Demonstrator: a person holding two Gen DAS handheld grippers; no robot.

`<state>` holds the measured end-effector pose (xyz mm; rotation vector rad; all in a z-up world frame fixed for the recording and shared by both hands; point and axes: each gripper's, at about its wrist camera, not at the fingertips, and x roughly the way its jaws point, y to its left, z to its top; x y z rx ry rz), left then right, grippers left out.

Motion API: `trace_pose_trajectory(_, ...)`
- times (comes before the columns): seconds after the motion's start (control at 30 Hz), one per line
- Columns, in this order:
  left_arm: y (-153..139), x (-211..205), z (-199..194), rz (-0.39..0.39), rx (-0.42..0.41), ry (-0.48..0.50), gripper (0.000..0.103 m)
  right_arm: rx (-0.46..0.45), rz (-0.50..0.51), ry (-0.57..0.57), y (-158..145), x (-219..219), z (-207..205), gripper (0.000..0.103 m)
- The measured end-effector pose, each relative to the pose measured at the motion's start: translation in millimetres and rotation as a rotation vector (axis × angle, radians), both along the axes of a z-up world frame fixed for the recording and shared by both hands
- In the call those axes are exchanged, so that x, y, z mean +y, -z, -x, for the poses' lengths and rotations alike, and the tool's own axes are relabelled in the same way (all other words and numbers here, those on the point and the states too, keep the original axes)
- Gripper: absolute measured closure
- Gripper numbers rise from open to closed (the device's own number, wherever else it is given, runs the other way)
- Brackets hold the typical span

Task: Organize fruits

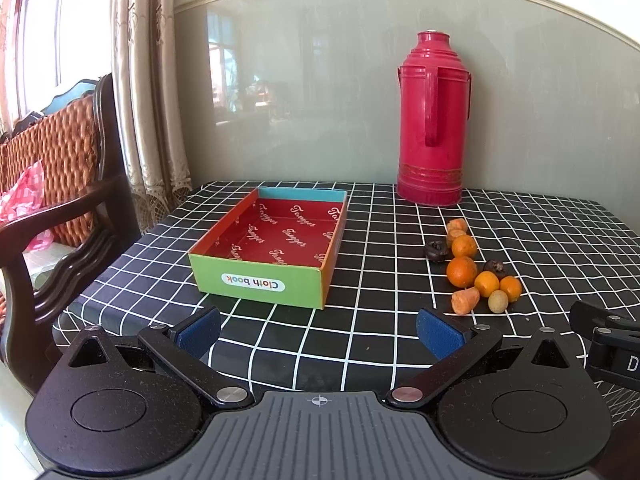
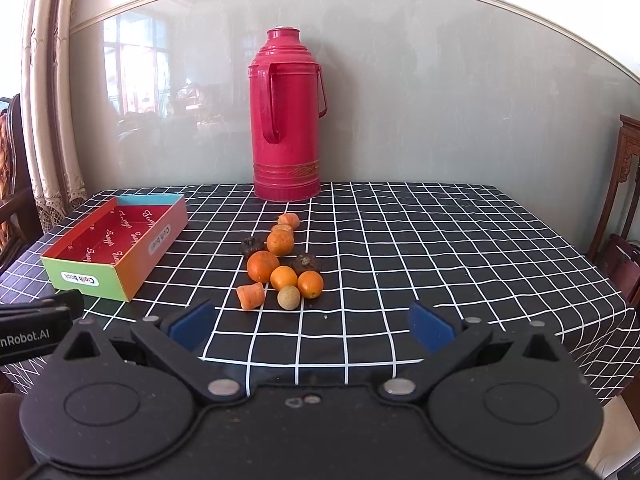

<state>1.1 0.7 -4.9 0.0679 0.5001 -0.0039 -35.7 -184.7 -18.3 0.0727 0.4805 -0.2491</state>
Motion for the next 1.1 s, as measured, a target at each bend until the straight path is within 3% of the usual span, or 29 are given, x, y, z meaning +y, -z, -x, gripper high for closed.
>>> trace_pose_trajectory(1.1,0.5,-1.5,-0.1,-0.003,0.002,0.003,0.0,0.006,-0.006,-0.001,0.4,-1.1,0.7,0.006)
